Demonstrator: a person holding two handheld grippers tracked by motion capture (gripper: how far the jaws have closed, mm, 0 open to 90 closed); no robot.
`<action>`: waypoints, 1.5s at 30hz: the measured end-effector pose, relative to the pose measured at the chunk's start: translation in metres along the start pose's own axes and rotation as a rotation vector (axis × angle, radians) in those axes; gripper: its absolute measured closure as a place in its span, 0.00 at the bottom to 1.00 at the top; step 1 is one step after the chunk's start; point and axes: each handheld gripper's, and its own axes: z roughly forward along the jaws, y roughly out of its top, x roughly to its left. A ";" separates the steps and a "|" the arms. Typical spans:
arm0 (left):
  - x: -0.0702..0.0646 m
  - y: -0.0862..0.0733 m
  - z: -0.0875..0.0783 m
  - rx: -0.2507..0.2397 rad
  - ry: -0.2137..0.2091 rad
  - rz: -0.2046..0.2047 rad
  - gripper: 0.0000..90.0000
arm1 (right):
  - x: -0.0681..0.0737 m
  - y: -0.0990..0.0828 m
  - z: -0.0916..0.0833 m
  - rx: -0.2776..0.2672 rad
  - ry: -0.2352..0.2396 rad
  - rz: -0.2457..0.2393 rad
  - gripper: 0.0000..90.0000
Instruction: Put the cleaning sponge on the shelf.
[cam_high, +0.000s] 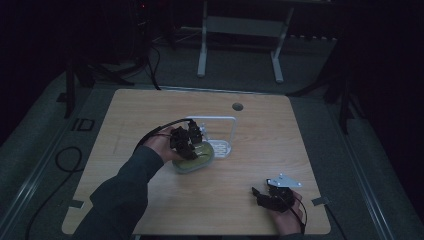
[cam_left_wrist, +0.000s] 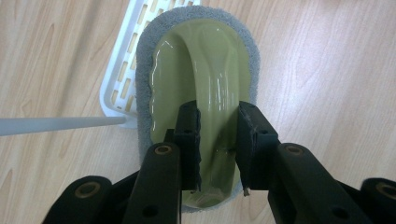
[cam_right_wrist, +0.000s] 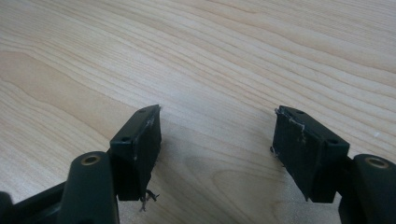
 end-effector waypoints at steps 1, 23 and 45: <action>0.000 0.000 0.000 -0.001 0.001 -0.001 0.80 | 0.000 0.000 0.000 0.000 0.000 0.000 0.35; 0.004 0.005 0.006 -0.033 0.031 0.085 0.80 | 0.000 0.000 0.000 0.001 0.001 0.000 0.35; 0.003 0.017 0.008 -0.017 0.071 0.190 0.80 | 0.000 0.000 0.000 0.001 0.002 -0.001 0.35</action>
